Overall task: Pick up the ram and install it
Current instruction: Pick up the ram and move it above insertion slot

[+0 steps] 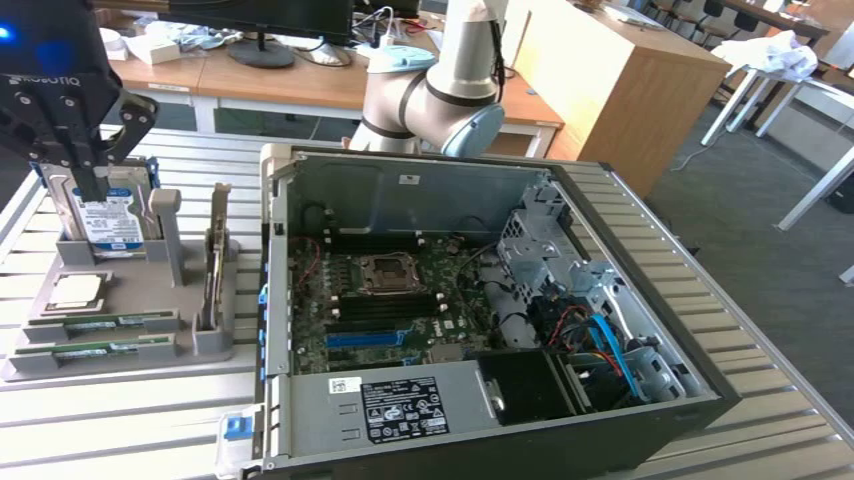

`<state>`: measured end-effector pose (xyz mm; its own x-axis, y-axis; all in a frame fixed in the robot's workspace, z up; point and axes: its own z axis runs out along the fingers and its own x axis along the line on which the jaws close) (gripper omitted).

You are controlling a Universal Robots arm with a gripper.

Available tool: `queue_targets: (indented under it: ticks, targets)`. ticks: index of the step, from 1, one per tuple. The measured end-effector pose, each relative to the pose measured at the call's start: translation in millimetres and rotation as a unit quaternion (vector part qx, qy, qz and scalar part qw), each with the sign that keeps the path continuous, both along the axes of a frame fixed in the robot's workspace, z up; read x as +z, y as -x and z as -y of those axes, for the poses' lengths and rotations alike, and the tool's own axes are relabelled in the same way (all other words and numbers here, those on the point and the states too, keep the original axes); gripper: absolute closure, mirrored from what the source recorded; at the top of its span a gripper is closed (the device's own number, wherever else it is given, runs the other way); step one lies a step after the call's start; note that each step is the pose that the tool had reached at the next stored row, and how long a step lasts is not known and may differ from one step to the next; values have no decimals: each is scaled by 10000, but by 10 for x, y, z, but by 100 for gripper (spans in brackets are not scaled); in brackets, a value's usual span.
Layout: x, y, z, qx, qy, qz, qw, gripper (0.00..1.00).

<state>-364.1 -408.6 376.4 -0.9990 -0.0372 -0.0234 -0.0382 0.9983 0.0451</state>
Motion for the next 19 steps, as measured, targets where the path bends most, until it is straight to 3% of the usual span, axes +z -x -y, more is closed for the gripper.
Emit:
queue_targets:
  ticks: [10, 19]
  targets:
    - [0, 0, 0, 335, 0, 0, 9994, 90]
    - [0, 0, 0, 676, 0, 0, 9977, 90]
